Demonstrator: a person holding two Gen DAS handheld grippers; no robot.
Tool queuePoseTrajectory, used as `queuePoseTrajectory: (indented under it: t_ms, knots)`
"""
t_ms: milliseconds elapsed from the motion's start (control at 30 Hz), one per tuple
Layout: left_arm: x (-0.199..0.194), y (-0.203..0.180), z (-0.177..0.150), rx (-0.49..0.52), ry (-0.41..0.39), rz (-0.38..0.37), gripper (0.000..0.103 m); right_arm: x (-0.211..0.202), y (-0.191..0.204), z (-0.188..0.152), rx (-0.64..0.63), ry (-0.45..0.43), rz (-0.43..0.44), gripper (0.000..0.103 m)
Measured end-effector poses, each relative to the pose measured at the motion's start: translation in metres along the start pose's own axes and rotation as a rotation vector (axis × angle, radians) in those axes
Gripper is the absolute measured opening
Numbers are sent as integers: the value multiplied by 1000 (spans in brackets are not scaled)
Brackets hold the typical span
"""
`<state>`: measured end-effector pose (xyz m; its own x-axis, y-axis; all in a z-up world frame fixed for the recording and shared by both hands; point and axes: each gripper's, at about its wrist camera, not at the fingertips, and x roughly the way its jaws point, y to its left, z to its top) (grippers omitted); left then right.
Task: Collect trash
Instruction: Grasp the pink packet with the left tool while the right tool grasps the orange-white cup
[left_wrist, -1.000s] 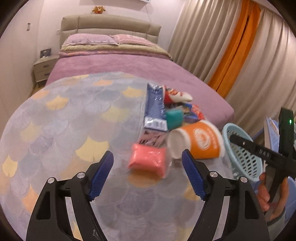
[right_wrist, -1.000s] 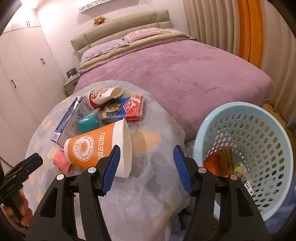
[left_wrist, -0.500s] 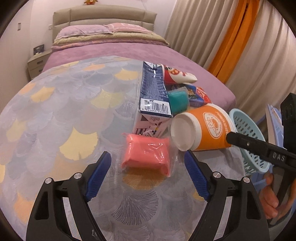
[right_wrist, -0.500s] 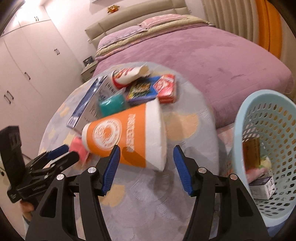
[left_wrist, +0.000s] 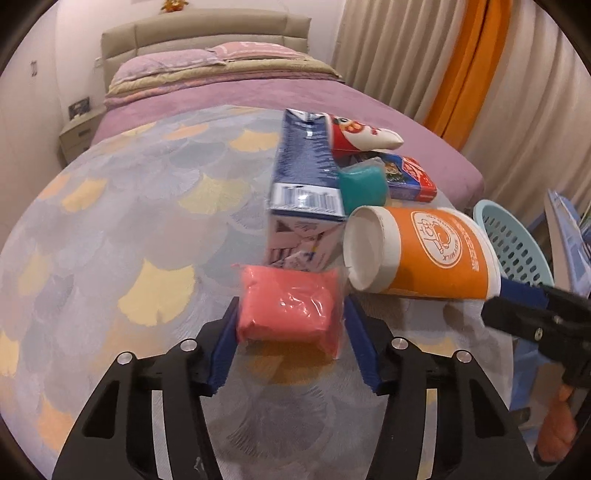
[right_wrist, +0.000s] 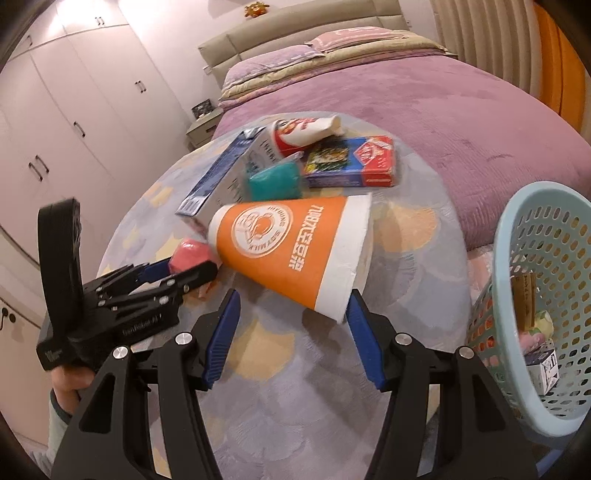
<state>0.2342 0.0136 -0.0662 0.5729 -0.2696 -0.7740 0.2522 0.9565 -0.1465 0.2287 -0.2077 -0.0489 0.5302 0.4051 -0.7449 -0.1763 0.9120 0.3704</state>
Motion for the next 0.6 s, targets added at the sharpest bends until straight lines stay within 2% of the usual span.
queuePoseTrajectory:
  t_ms: [67,100,267,433,600]
  knots:
    - [-5,6,-2,-18,-9,13,51,1,4,-3,-4,8,15,56]
    - [-8,11,-4,-32,-12,13,47,1,10,-7,-12,19,28,56]
    - [-17,30,-7,-75,-25,23,47,2,39,-31,-120,74,79,56]
    - [-26,38,-7,-97,-56,6,47,-8,25,-44,-119,70,23,56]
    - [-25,38,-8,-103,-70,-16,47,-20,4,-20,-69,-12,-33,56]
